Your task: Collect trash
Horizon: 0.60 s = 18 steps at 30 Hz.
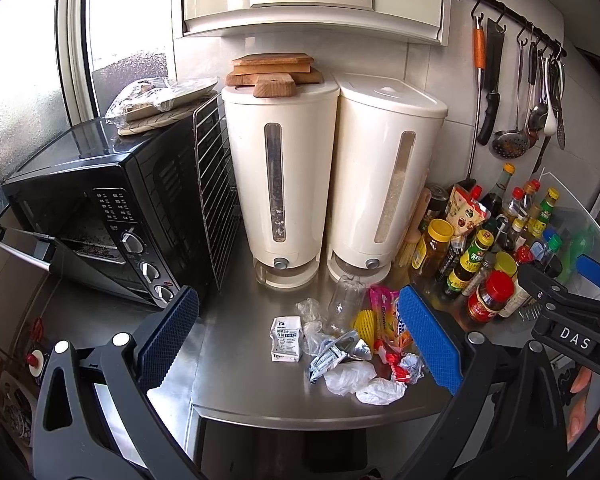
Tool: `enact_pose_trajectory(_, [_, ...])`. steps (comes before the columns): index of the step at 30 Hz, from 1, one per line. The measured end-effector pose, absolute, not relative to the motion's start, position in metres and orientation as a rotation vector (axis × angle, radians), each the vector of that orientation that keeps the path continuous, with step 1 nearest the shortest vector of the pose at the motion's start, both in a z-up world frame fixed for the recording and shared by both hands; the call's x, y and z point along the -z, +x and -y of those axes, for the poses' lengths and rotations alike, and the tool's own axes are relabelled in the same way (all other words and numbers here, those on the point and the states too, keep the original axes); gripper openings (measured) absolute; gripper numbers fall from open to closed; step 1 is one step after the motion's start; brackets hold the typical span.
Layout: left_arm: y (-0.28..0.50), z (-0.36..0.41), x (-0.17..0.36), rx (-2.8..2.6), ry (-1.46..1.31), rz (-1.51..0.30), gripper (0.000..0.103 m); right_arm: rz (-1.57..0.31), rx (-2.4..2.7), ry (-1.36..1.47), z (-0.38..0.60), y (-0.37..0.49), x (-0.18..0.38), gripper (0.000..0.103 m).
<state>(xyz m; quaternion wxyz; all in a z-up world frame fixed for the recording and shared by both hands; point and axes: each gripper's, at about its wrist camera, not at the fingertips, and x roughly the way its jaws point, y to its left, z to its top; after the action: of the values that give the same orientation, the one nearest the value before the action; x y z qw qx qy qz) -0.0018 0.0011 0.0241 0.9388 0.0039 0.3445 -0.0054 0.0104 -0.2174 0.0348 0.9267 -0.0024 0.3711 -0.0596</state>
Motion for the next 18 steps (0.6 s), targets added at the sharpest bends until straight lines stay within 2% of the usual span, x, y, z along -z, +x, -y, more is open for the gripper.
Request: enact_pose_trajectory(18, [0.0015, -0.0068, -0.0216, 0.020, -0.011, -0.694, 0.095, -0.754, 0.119, -0.002, 0.2193, 0.0140, -0.0335, 0.100])
